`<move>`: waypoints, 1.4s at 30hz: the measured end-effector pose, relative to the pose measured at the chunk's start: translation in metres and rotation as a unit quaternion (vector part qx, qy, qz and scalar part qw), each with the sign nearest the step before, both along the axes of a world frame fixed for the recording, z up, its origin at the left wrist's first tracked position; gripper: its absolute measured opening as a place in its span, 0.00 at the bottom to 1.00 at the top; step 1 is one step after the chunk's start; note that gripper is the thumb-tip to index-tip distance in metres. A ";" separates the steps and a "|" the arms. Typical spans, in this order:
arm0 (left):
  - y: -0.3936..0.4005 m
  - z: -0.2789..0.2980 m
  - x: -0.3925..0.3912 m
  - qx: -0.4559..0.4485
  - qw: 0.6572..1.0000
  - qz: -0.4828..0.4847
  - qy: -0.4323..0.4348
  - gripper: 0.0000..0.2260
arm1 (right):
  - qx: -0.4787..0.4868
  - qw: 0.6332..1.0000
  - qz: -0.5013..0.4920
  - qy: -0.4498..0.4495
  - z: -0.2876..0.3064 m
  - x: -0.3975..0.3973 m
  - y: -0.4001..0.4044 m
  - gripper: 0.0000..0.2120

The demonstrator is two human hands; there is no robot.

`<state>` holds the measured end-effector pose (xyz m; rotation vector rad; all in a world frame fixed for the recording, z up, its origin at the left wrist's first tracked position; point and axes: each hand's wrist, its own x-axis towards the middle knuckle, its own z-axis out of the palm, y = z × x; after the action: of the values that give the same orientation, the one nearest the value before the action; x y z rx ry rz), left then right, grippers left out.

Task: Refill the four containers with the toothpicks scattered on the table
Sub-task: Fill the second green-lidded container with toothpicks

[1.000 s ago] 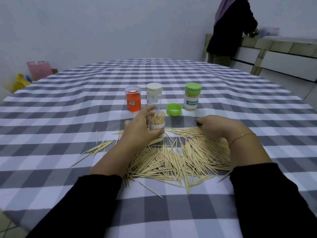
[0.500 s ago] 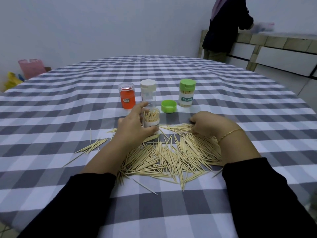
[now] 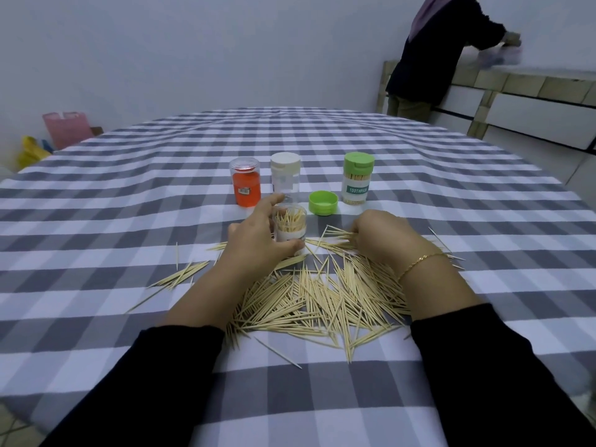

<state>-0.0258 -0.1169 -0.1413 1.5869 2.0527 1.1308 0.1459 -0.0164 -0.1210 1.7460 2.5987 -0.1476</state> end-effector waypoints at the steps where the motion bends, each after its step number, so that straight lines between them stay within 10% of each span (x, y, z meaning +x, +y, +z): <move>1: 0.000 0.000 0.000 0.000 1.000 0.000 0.000 0.37 | 0.004 1.000 0.002 0.005 0.001 0.000 -0.001 0.09; 9: 0.000 0.000 0.000 0.002 1.000 0.001 0.006 0.37 | -0.002 0.953 0.036 0.301 0.014 0.001 -0.013 0.08; 16: -0.001 0.000 0.001 0.008 1.000 -0.008 -0.002 0.39 | -0.194 0.711 -0.006 0.676 0.008 -0.018 -0.018 0.07; 19: 0.000 -0.001 0.002 0.010 1.000 -0.001 0.001 0.39 | -0.209 0.663 0.004 0.719 0.007 -0.029 -0.023 0.07; 42: 0.002 -0.003 0.001 0.024 1.000 -0.004 -0.012 0.39 | -0.252 0.690 0.097 0.672 -0.003 -0.045 -0.039 0.07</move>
<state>-0.0250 -0.1153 -0.1447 1.5939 2.0174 1.1999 0.1011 -0.0558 -0.1241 1.1855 2.6950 -2.6872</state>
